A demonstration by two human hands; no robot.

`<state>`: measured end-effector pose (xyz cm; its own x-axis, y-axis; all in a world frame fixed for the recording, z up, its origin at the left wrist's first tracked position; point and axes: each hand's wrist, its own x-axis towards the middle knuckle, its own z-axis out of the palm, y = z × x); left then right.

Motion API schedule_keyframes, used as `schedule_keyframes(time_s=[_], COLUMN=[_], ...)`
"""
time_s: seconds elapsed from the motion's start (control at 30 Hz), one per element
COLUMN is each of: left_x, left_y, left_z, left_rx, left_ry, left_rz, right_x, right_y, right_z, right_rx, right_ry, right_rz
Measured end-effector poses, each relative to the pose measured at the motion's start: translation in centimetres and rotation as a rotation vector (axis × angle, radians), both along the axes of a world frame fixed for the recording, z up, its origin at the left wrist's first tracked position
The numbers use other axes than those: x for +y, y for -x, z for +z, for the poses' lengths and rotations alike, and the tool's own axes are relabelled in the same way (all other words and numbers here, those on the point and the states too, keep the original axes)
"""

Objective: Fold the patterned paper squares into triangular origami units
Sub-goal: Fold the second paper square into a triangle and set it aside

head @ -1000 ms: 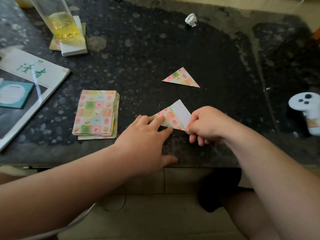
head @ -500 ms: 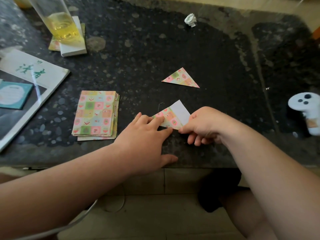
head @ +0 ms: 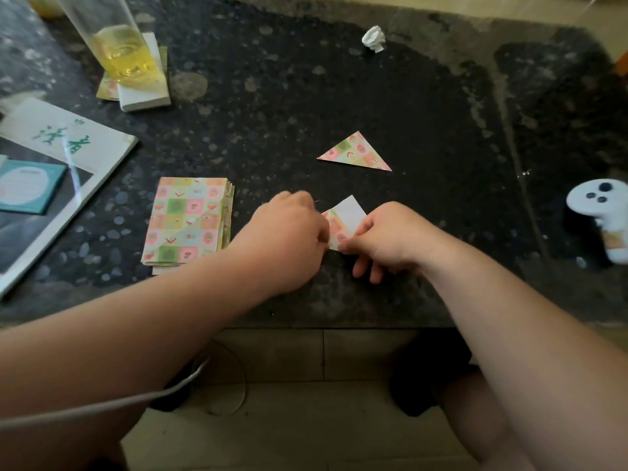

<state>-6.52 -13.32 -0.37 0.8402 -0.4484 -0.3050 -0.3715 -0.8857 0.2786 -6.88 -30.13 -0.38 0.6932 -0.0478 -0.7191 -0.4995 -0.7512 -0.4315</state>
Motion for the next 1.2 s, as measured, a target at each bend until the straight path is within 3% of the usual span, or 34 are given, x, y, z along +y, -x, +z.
schedule_keyframes(time_s=[0.1,0.3,0.47,0.77,1.2], left_x=[-0.6,-1.6,-1.8,-0.8,3.6], left_y=[-1.1,-2.0,-2.6,-3.6,-4.8], left_z=[0.0,0.1,0.2,1.0,1.7], left_rx=[0.062,0.458,0.609,0.669,0.602], left_ry=[0.116,0.074,0.177,0.090,0.059], left_rz=[0.221,0.244,0.411,0.424,0.518], right_x=[-0.2,0.1,0.0,-0.3,-0.5], right_y=[-0.2,-0.3,-0.1,-0.1,-0.3], right_z=[0.0,0.0,-0.2,-0.1,0.0], right_rx=[0.034,0.045,0.031,0.054,0.061], right_ry=[-0.004,0.016,-0.012,-0.036,-0.049], right_rz=[-0.038,-0.046,-0.069,-0.073,-0.074])
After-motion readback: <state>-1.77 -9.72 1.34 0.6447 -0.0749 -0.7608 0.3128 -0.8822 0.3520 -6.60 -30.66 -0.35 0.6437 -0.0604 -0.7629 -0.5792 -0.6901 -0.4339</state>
